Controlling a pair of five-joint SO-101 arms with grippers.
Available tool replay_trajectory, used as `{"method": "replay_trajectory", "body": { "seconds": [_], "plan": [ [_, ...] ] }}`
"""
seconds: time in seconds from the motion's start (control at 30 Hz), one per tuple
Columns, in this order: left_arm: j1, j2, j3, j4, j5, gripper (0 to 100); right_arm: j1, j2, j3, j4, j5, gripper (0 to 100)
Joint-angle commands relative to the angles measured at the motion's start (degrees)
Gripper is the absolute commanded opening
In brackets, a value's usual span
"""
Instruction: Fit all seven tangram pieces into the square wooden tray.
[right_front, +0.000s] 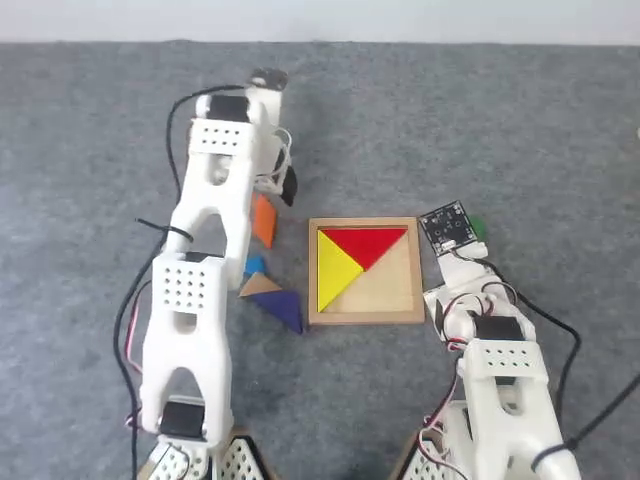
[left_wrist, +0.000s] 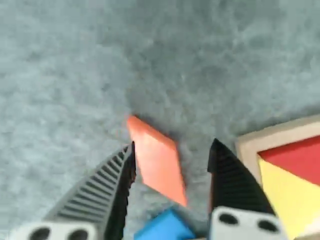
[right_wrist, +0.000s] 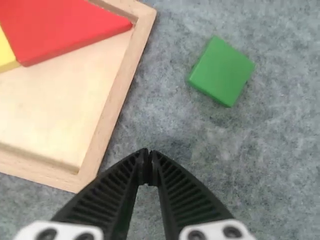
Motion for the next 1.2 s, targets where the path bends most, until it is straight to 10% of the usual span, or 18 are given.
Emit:
{"method": "replay_trajectory", "body": {
  "seconds": [0.0,1.17],
  "plan": [
    [0.8,-1.5,1.1,2.2,-1.5,21,-0.3,-0.9,-0.2,-1.2,-0.3,0.6],
    [-0.8,-9.8,11.5,2.4,-5.6,21,-0.3,-0.9,-0.2,-1.2,-0.3,0.6]
  ]
}}
